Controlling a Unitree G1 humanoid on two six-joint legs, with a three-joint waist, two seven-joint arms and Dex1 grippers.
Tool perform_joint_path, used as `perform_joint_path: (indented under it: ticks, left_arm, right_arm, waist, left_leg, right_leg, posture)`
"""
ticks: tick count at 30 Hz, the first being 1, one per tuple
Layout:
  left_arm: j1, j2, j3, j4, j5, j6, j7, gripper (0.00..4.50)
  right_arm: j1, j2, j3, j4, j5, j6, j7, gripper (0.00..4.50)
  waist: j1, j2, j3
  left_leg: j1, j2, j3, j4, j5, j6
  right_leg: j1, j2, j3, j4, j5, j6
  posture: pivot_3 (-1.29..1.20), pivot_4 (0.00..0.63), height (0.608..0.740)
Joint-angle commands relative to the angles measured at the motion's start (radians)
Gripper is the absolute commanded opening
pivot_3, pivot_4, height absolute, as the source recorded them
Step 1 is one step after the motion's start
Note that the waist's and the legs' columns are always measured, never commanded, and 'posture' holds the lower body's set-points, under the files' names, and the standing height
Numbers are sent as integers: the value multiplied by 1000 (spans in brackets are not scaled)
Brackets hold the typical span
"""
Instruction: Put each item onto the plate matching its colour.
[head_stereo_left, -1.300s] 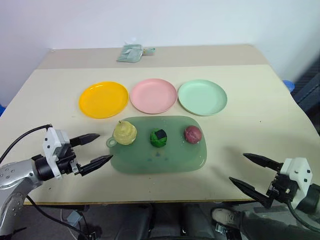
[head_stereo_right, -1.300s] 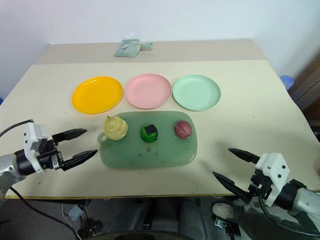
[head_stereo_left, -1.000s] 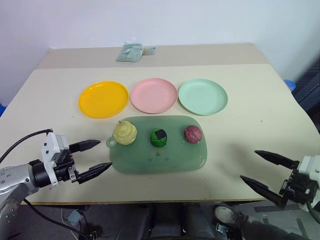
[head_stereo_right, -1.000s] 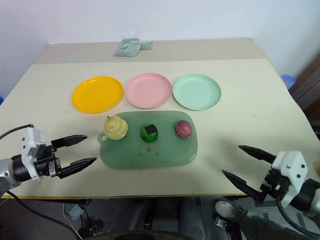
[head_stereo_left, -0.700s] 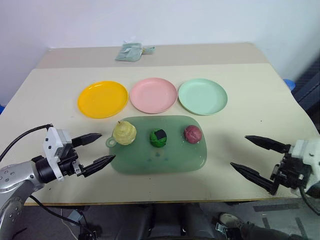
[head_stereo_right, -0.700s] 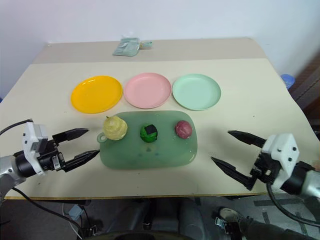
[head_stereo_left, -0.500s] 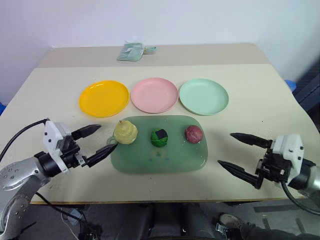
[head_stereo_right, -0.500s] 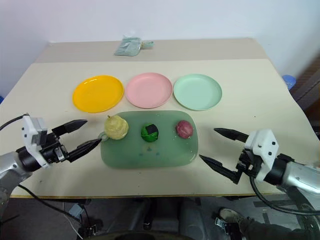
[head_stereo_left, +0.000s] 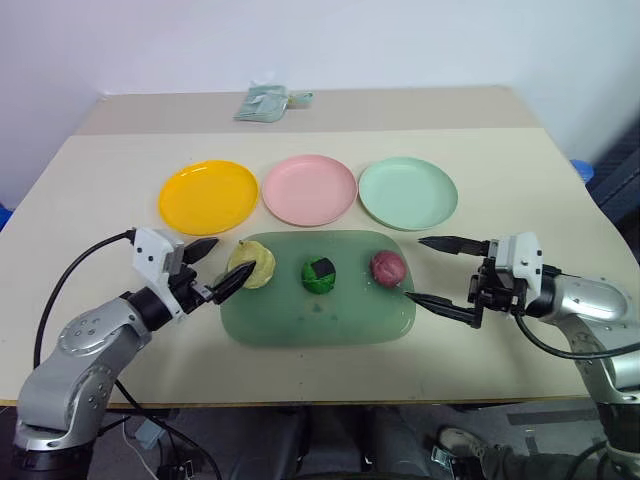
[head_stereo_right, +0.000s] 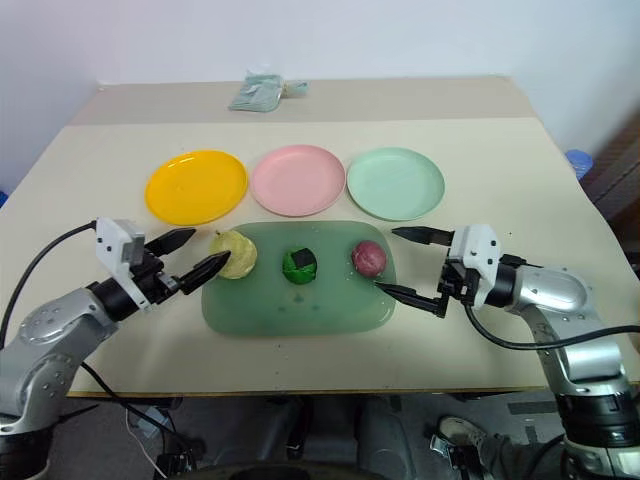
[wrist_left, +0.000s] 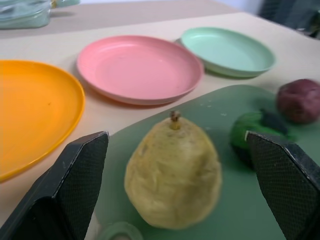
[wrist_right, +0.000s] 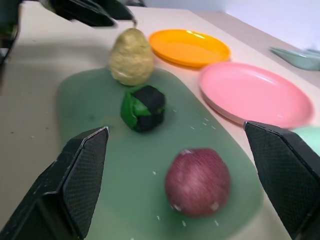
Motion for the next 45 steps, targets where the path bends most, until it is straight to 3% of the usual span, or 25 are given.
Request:
perform_joint_path:
  ticks: [1, 11, 14, 16, 17, 24, 27, 30, 37, 40, 45]
  left_arm:
    - [-31, -21, -21, -1, 39, -12, 38, 4500]
    - [-98, -114, -143, 80, 166, -5, 116, 4500]
    - [-103, -136, -151, 88, 168, 6, 122, 3668]
    - [-106, -141, -153, 91, 171, 10, 122, 2858]
    - [-108, -140, -153, 93, 178, 5, 123, 2823]
    - [-262, -183, -91, 214, 254, -66, 226, 2823]
    - [-476, -207, -15, 433, 296, -87, 366, 2823]
    - [-662, -202, -25, 683, 386, -154, 446, 2823]
    - [-893, -257, -54, 1158, 485, -350, 491, 2823]
    - [-924, -278, -51, 1268, 492, -403, 478, 4283]
    - [-886, -290, -36, 1214, 477, -434, 445, 4437]
  right_arm:
    - [-47, 13, 11, 5, -5, -30, 15, 4433]
    - [-114, 40, 41, -7, -5, -4, -4, 4433]
    - [-110, 37, 36, -5, -6, -8, -4, 4500]
    - [-105, 37, 30, -4, -8, -13, -9, 4500]
    - [-104, 37, 28, -3, -10, -15, -12, 4500]
    - [-104, 44, 24, -20, -15, -14, -41, 4500]
    - [-134, 57, 30, -25, -17, 5, -79, 4500]
    - [-172, 70, 52, -17, -30, 30, -108, 4500]
    - [-255, 105, 93, 57, -83, 53, -155, 4500]
    - [-271, 124, 103, 72, -95, 48, -165, 4500]
    - [-271, 141, 107, 57, -100, 58, -173, 4500]
  waist:
    - [0, 0, 0]
    - [-1, 0, 0]
    - [-1, 0, 0]
    - [-1, 0, 0]
    - [-1, 0, 0]
    - [3, 0, 0]
    - [13, -1, 0]
    - [21, -3, 1]
    - [24, -4, 1]
    - [20, -5, 1]
    - [17, -5, 1]
  left_leg:
    - [0, 0, 0, 0, 0, 0]
    - [0, 0, 0, 1, 2, -4]
    - [0, 0, 0, 1, 2, -4]
    - [0, 0, 0, 1, 2, -4]
    - [0, 0, 0, 1, 2, -4]
    - [0, 0, 0, 3, 2, -4]
    - [0, 0, 0, 3, 3, -5]
    - [-1, 0, 0, 4, 4, -7]
    - [-5, -1, 0, 6, 4, -7]
    - [-14, -1, 0, 11, 5, -7]
    - [-18, -2, 0, 19, 5, -7]
  right_leg:
    - [0, 0, 0, 0, 0, 0]
    - [0, 0, 0, 1, 0, 1]
    - [0, 0, 0, 1, 0, 1]
    - [0, 0, 0, 1, 0, 1]
    - [0, 0, 0, 2, 0, 1]
    - [0, 0, 0, 3, 1, 1]
    - [0, 0, 0, 3, 1, 1]
    - [-1, 2, -1, 4, 3, 2]
    - [-5, 1, 0, 3, 4, 3]
    - [-13, 1, -1, 6, 4, 4]
    - [-16, 1, -1, 14, 4, 4]
  posture:
    - [0, 150, 740]
    - [0, 150, 740]
    - [0, 150, 740]
    - [0, 150, 740]
    - [0, 150, 740]
    - [0, 150, 740]
    - [0, 150, 740]
    - [0, 150, 740]
    - [0, 150, 740]
    - [0, 150, 740]
    - [0, 150, 740]
